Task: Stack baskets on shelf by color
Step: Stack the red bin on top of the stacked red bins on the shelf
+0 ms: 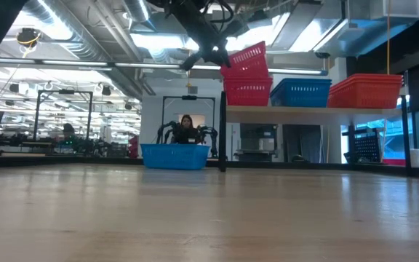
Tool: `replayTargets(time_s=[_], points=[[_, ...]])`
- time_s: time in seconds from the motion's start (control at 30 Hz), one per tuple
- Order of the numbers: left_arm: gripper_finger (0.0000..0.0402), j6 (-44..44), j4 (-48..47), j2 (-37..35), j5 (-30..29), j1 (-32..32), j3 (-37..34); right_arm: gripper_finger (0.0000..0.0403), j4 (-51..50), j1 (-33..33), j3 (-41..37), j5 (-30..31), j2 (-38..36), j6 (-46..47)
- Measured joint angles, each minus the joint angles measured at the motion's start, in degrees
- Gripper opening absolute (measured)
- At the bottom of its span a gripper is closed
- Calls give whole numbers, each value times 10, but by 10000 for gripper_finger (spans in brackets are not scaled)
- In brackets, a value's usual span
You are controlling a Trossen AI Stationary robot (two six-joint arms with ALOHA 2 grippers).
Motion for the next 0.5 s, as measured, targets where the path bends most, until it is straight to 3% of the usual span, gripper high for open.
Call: replayTargets(time_s=[0.5], points=[[0,1,-2,0,-4,3,0,0,0,0,0,0,0,-2]])
